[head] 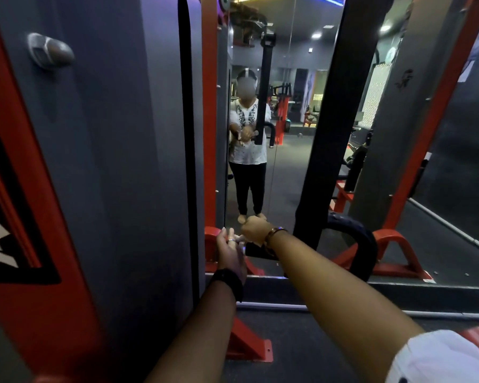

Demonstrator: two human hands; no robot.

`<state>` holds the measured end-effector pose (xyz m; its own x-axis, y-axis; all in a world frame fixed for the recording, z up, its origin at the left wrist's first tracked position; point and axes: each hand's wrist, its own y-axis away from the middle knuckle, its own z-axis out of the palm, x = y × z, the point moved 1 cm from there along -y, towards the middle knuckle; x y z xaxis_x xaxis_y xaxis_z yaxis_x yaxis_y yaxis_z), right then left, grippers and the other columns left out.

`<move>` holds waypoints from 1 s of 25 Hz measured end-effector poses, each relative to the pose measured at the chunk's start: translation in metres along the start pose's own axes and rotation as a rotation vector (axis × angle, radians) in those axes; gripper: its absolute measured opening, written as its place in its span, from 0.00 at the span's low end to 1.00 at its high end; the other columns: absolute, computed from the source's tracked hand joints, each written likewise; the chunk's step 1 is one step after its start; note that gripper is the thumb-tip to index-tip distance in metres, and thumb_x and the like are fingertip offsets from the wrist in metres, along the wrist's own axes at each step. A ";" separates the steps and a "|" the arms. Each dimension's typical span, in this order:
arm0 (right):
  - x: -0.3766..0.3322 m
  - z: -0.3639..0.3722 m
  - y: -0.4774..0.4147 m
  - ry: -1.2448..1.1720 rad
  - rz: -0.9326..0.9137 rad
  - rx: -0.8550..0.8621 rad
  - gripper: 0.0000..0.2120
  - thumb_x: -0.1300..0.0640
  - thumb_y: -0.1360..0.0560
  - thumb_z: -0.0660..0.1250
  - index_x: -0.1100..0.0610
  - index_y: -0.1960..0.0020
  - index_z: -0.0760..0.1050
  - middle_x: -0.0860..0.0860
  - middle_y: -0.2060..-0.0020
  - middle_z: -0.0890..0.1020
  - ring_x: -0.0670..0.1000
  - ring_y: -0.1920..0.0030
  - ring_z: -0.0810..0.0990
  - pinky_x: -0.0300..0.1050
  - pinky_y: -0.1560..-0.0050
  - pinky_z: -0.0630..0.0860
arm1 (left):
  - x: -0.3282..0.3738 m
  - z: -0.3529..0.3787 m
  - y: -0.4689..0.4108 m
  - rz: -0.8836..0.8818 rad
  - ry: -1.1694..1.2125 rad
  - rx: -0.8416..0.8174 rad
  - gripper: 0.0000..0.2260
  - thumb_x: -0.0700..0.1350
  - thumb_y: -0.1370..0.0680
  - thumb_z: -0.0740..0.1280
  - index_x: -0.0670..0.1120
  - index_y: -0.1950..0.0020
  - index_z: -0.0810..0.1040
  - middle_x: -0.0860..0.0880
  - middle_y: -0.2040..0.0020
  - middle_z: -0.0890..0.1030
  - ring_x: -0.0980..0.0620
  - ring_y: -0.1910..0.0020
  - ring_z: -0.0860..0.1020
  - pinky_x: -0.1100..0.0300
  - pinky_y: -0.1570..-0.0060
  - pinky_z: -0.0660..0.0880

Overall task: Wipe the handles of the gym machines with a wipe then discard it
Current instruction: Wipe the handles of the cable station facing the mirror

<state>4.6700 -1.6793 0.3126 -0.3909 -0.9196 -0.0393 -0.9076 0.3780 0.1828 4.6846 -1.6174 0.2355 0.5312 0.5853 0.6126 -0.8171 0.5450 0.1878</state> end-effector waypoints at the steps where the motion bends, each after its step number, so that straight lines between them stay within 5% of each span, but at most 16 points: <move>1: 0.005 0.003 -0.004 0.092 0.007 -0.035 0.17 0.61 0.20 0.57 0.67 0.33 0.69 0.64 0.42 0.72 0.58 0.32 0.68 0.47 0.38 0.63 | -0.001 0.000 0.000 -0.021 -0.011 -0.003 0.30 0.59 0.22 0.54 0.47 0.23 0.58 0.50 0.30 0.67 0.48 0.31 0.67 0.58 0.30 0.59; 3: 0.012 0.003 -0.007 0.179 0.034 -0.117 0.22 0.60 0.20 0.58 0.65 0.28 0.62 0.60 0.28 0.63 0.57 0.28 0.62 0.45 0.33 0.61 | -0.001 0.000 0.000 -0.040 -0.027 0.003 0.29 0.60 0.20 0.49 0.49 0.22 0.54 0.47 0.23 0.57 0.47 0.26 0.60 0.52 0.26 0.55; 5: 0.011 -0.001 -0.004 0.141 -0.029 -0.102 0.18 0.61 0.18 0.53 0.67 0.30 0.65 0.59 0.29 0.67 0.56 0.29 0.64 0.46 0.31 0.61 | -0.002 0.000 -0.001 -0.030 -0.063 0.011 0.28 0.60 0.20 0.47 0.50 0.22 0.55 0.47 0.23 0.58 0.47 0.26 0.61 0.49 0.26 0.56; 8: 0.009 -0.008 0.000 -0.301 0.116 -0.120 0.10 0.59 0.19 0.56 0.62 0.47 0.75 0.59 0.38 0.76 0.57 0.36 0.73 0.37 0.57 0.69 | -0.004 0.000 -0.003 0.017 -0.098 0.045 0.20 0.57 0.19 0.50 0.50 0.31 0.63 0.46 0.45 0.76 0.49 0.47 0.76 0.57 0.44 0.71; 9: 0.007 -0.011 0.005 -0.328 0.131 -0.154 0.09 0.59 0.20 0.59 0.62 0.48 0.75 0.59 0.37 0.75 0.58 0.35 0.73 0.38 0.56 0.70 | -0.004 0.000 -0.003 0.019 -0.091 0.058 0.19 0.57 0.19 0.50 0.50 0.32 0.64 0.46 0.47 0.75 0.50 0.49 0.75 0.58 0.46 0.71; 12: 0.012 -0.009 -0.003 0.013 0.059 -0.157 0.19 0.63 0.21 0.58 0.65 0.31 0.67 0.59 0.29 0.66 0.60 0.28 0.61 0.47 0.34 0.64 | -0.006 -0.003 -0.004 -0.021 -0.076 0.040 0.27 0.60 0.19 0.47 0.49 0.23 0.56 0.47 0.25 0.61 0.48 0.27 0.62 0.52 0.27 0.56; 15: 0.015 -0.003 -0.002 0.279 -0.020 -0.107 0.18 0.65 0.19 0.54 0.66 0.30 0.64 0.59 0.29 0.65 0.59 0.28 0.62 0.52 0.28 0.60 | -0.006 -0.002 -0.001 -0.018 -0.045 0.046 0.27 0.60 0.20 0.46 0.51 0.22 0.53 0.46 0.22 0.55 0.47 0.24 0.57 0.49 0.26 0.53; 16: 0.015 -0.003 -0.001 0.091 0.053 -0.081 0.16 0.66 0.19 0.54 0.67 0.33 0.67 0.60 0.30 0.67 0.59 0.30 0.65 0.50 0.30 0.62 | -0.007 -0.002 -0.001 -0.005 -0.020 0.066 0.27 0.59 0.20 0.47 0.52 0.22 0.54 0.45 0.23 0.58 0.46 0.26 0.60 0.49 0.27 0.57; 17: 0.011 0.000 -0.006 0.001 0.047 -0.076 0.13 0.66 0.19 0.54 0.66 0.39 0.72 0.62 0.33 0.70 0.60 0.32 0.68 0.47 0.34 0.66 | -0.009 -0.003 -0.002 0.026 0.016 0.103 0.25 0.58 0.20 0.48 0.53 0.23 0.57 0.44 0.25 0.63 0.47 0.29 0.66 0.51 0.31 0.64; 19: -0.002 0.006 -0.013 -0.150 -0.076 -0.099 0.12 0.64 0.20 0.55 0.67 0.47 0.75 0.63 0.42 0.77 0.60 0.41 0.75 0.48 0.46 0.70 | -0.009 -0.006 -0.003 0.084 0.050 0.186 0.20 0.58 0.20 0.50 0.54 0.32 0.70 0.46 0.38 0.76 0.52 0.48 0.80 0.62 0.54 0.75; 21: -0.008 0.017 -0.013 -0.147 -0.252 -0.060 0.12 0.59 0.21 0.57 0.62 0.50 0.77 0.55 0.56 0.79 0.55 0.53 0.77 0.47 0.56 0.71 | -0.005 -0.013 -0.004 0.092 0.043 0.230 0.18 0.59 0.20 0.51 0.53 0.40 0.73 0.48 0.47 0.77 0.55 0.62 0.80 0.66 0.66 0.72; 25: -0.003 0.028 -0.009 -0.039 -0.389 0.022 0.10 0.57 0.26 0.57 0.55 0.64 0.72 0.53 0.63 0.77 0.53 0.62 0.74 0.43 0.62 0.68 | 0.006 -0.022 -0.007 0.011 0.117 0.162 0.29 0.63 0.22 0.50 0.53 0.22 0.56 0.44 0.26 0.64 0.40 0.31 0.69 0.52 0.38 0.68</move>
<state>4.6748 -1.6765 0.2833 -0.0222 -0.9900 -0.1391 -0.9920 0.0046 0.1258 4.6988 -1.6044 0.2206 0.5366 0.6619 0.5235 -0.8434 0.4401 0.3080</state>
